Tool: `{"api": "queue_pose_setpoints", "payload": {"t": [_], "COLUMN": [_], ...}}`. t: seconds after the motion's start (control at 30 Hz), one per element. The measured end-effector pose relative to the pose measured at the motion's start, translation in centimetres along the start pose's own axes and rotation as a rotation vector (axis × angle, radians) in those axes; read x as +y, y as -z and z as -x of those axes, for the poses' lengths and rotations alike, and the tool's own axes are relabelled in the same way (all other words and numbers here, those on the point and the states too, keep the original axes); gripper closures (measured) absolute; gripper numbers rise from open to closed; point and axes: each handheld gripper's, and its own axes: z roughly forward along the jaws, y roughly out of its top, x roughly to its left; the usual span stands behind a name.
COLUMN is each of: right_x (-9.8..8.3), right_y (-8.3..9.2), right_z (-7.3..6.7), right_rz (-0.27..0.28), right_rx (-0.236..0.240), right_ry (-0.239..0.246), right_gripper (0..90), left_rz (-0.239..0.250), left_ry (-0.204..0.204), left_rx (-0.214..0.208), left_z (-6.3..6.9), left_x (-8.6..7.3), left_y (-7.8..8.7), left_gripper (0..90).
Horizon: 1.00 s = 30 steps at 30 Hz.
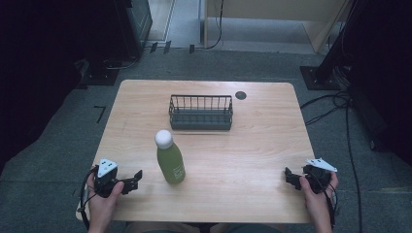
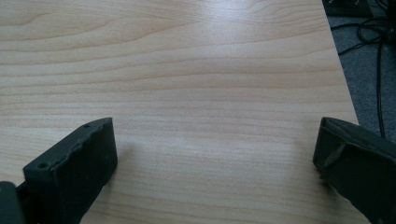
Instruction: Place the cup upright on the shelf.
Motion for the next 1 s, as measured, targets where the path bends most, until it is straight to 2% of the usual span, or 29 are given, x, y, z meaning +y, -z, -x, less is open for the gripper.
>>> {"api": "queue_pose_setpoints", "payload": {"t": [0.33, 0.57, 0.6, 0.8, 0.83, 1.0], "right_x": [0.0, 0.0, 0.0, 0.0, 0.0, 0.0], "right_y": [0.0, 0.0, 0.0, 0.0, 0.0, 0.0], "right_z": [0.0, 0.0, 0.0, 0.0, 0.0, 0.0], "right_rz": [0.0, 0.0, 0.0, 0.0, 0.0, 0.0], "right_rx": [0.0, 0.0, 0.0, 0.0, 0.0, 0.0], "right_ry": [0.0, 0.0, 0.0, 0.0, 0.0, 0.0], "right_gripper": [0.0, 0.0, 0.0, 0.0, 0.0, 0.0], "left_rz": [0.0, 0.013, 0.021, 0.042, 0.048, 0.054], "left_ry": [-0.026, -0.046, -0.048, -0.065, -0.072, -0.093], "left_rx": [-0.008, -0.036, -0.059, -0.108, -0.129, -0.158], "left_z": [0.7, 1.3, 1.5, 2.4, 2.8, 3.6], "left_x": [0.0, 0.2, 0.2, 0.4, 0.5, 0.7], "left_y": [0.1, 0.6, 0.8, 1.0, 1.0, 1.2], "left_gripper": [0.1, 0.1, 0.1, 0.1, 0.1, 0.1]}}
